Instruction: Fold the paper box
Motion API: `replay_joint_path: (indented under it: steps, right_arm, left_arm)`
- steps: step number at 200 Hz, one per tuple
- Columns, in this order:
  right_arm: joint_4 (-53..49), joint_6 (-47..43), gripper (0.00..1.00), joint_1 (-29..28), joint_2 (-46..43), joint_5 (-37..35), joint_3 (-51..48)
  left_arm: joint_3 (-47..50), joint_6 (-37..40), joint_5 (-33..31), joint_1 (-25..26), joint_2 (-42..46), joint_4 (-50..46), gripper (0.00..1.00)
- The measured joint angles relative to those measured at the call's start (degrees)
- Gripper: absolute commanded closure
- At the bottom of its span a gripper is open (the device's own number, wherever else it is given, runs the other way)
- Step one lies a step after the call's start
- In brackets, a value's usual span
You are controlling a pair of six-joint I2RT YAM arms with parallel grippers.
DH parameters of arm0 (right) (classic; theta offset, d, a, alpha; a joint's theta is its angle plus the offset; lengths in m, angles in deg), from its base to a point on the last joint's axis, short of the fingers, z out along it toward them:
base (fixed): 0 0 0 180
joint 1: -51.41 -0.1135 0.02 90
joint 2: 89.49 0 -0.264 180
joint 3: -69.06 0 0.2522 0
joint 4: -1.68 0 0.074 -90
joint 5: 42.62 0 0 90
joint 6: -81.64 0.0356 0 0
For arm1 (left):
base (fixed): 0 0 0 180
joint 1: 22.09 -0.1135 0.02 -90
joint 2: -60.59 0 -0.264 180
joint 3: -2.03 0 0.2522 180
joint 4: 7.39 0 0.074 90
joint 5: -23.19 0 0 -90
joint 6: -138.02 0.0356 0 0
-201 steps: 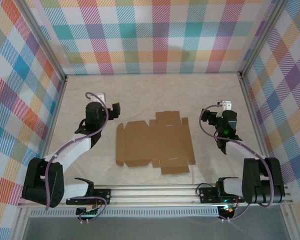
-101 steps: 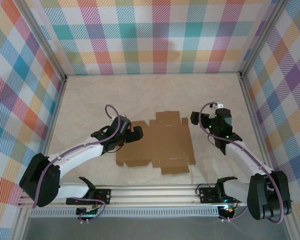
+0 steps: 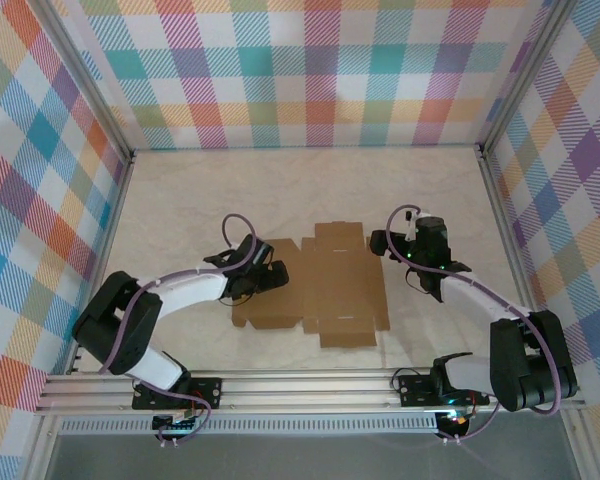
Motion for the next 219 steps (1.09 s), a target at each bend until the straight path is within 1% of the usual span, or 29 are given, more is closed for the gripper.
replay_joint_path:
  steps: [25, 43, 59, 94, 119, 145, 171, 191, 219]
  right_arm:
    - [-0.52, 0.37, 0.00, 0.00, 0.00, -0.02, 0.04]
    - [-1.31, 0.83, 0.00, 0.00, 0.02, -0.02, 0.04]
    - [-2.08, 1.33, 0.00, 0.00, 0.02, -0.02, 0.15]
    - [-6.12, 2.40, 0.00, 0.00, 0.20, 0.17, 2.03]
    - [-8.87, 3.32, 0.03, 0.00, 0.44, 1.81, 2.93]
    - [-11.63, 4.44, 0.06, 0.00, 1.27, 3.45, 3.41]
    - [-12.35, 5.38, 0.12, 0.00, 5.81, 5.03, 6.64]
    - [-13.84, 5.70, 0.13, 0.00, 12.94, 6.73, 13.20]
    - [-14.80, 6.56, 0.14, -0.17, 27.41, 11.28, 28.09]
  left_arm:
    - [-2.29, 2.27, 0.55, -3.61, -3.02, 2.19, 0.00]
    - [-5.75, 4.46, 1.55, -6.71, -6.62, 3.32, 0.00]
    - [-11.39, 6.82, 1.97, -8.96, -11.63, 3.63, 0.00]
    - [-26.25, 11.52, 4.26, -12.13, -22.99, 2.51, 0.00]
    - [-32.48, 13.44, 6.49, -13.09, -26.99, 1.25, 0.00]
    - [-32.85, 14.43, 7.26, -13.16, -26.82, 0.07, 0.00]
    - [-29.35, 14.45, 7.28, -13.07, -23.26, -1.03, 0.00]
    - [-24.72, 14.21, 6.82, -13.07, -18.25, -1.77, 0.00]
    - [-18.67, 13.77, 5.31, -12.96, -10.69, -1.11, 0.00]
